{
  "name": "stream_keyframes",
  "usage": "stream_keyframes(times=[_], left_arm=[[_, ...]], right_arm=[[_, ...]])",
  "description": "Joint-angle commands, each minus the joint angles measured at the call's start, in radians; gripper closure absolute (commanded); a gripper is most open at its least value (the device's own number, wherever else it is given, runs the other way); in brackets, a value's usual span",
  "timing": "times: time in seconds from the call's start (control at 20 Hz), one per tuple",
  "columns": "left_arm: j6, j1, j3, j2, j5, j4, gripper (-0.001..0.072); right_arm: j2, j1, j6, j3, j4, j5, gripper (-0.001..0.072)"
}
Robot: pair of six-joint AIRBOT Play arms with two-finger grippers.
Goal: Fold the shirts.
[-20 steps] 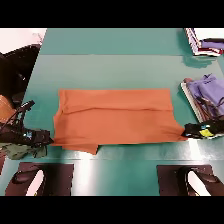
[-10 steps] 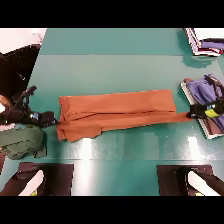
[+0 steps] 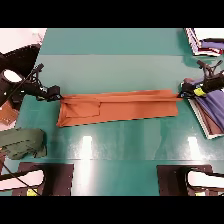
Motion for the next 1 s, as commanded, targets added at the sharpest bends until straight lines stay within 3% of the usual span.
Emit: stream_keyframes(times=[0.0,0.05,0.1,0.35,0.4,0.45,0.55,0.7,0.95], left_arm=[[0.038,0.001,0.036,-0.064,0.064,-0.056,0.0621],[0.038,0.001,0.036,-0.064,0.068,-0.078,0.0373],[0.037,0.001,0.036,-0.064,0.067,-0.093,0.0265],[0.041,0.001,0.08,-0.06,-0.048,-0.095,0.0279],[0.041,0.001,0.095,-0.06,-0.078,-0.095,0.028],[0.04,0.001,0.108,-0.06,-0.095,-0.096,0.0283],[0.043,0.001,0.127,-0.06,-0.121,-0.098,0.0675],[0.042,0.001,0.13,-0.058,-0.137,-0.139,0.0684],[0.042,-0.084,0.13,-0.058,-0.124,-0.144,0.0684]], right_arm=[[-0.101,0.039,-0.002,0.075,0.015,-0.013,0.0393],[-0.117,0.046,-0.002,0.094,0.015,-0.017,0.0371],[-0.126,0.055,-0.002,0.111,0.015,-0.024,0.037],[-0.127,0.002,-0.037,0.135,0.016,0.059,0.0365],[-0.127,-0.016,-0.047,0.133,0.016,0.085,0.0323],[-0.129,-0.034,-0.048,0.133,0.016,0.099,0.0223],[-0.148,-0.07,-0.049,0.133,0.052,0.115,0.02],[-0.225,-0.101,-0.085,0.133,0.201,0.131,0.0138],[-0.362,-0.023,-0.1,0.133,0.235,0.122,0.0138]])
